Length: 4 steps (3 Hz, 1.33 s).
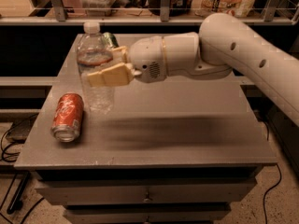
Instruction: Move water bottle near coke can
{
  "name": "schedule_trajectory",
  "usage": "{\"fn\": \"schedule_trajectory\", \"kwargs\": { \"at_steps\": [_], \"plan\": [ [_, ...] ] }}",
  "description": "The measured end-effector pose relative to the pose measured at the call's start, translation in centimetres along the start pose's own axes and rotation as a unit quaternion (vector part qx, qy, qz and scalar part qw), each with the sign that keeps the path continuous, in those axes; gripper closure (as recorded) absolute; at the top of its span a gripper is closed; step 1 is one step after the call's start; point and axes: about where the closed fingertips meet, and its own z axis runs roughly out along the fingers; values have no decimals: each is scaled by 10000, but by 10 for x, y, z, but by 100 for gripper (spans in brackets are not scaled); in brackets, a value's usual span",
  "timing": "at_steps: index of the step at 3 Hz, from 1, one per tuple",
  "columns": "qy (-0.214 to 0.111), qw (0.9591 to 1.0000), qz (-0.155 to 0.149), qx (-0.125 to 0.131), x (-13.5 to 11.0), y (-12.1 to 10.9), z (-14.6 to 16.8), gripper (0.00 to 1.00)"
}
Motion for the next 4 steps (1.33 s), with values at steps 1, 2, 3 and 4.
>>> {"fn": "schedule_trajectory", "kwargs": {
  "at_steps": [1, 2, 3, 4],
  "plan": [
    [-96, 9996, -124, -245, 1, 19, 20, 100],
    [-67, 9987, -445, -230, 0, 25, 29, 99],
    [-15, 9983, -572, -140, 2, 22, 29, 79],
    [112, 9983, -572, -3, 14, 11, 27, 56]
  ]
}}
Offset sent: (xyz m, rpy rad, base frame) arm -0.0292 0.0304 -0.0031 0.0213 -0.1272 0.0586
